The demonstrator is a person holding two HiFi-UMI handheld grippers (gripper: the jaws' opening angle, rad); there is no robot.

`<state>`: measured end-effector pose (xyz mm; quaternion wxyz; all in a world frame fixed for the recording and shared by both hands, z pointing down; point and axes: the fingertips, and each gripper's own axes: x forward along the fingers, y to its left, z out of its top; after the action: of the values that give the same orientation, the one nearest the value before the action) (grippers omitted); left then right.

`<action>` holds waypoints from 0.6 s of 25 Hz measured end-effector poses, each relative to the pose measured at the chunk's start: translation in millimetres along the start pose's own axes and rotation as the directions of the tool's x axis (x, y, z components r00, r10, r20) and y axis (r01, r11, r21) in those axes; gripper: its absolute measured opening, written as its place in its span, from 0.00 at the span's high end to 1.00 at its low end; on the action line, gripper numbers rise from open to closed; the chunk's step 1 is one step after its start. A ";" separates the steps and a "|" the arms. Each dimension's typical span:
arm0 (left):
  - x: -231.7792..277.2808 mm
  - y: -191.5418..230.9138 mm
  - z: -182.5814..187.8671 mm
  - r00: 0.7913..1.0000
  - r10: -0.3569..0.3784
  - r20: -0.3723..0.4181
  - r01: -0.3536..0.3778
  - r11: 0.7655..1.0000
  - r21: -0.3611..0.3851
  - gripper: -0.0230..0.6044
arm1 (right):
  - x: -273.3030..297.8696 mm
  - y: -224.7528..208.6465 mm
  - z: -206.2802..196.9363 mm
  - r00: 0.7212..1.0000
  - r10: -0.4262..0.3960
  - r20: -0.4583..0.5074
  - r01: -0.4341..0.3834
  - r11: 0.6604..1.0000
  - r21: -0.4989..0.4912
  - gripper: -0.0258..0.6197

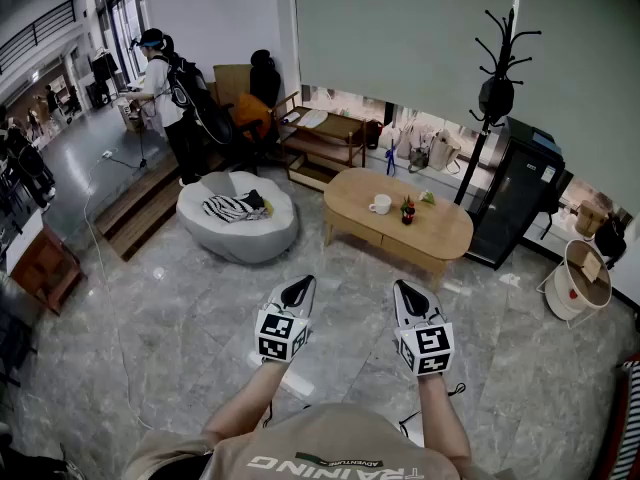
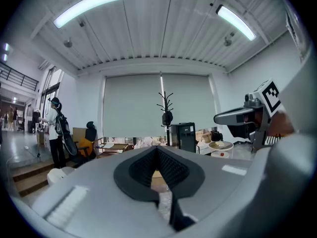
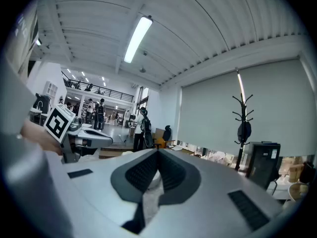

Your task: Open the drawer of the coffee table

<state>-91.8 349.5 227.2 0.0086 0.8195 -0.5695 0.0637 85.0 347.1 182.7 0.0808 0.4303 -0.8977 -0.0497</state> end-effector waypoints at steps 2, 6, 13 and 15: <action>-2.4 -0.5 -9.4 1.000 0.005 -0.022 -0.006 1.000 -0.018 0.95 | -3.6 -2.4 -2.8 1.000 -0.003 -0.004 0.003 1.000 0.003 0.95; -1.1 -0.5 -13.6 0.999 0.015 -0.043 -0.015 1.000 -0.018 0.95 | -8.8 -13.9 -7.0 1.000 -0.019 -0.010 0.019 1.000 0.018 0.95; 3.1 -17.6 -17.5 0.998 0.005 -0.064 -0.005 1.000 -0.005 0.95 | -18.5 -27.7 -17.6 1.000 -0.024 -0.006 0.025 0.999 0.043 0.95; 2.7 -24.6 -23.2 0.998 0.003 -0.069 -0.003 1.000 -0.004 0.95 | -24.4 -31.0 -24.2 1.000 -0.028 -0.008 0.028 0.999 0.036 0.95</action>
<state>-70.1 357.7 251.9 0.0297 0.8160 -0.5701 0.0909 128.3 346.3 199.0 0.0756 0.4446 -0.8919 -0.0330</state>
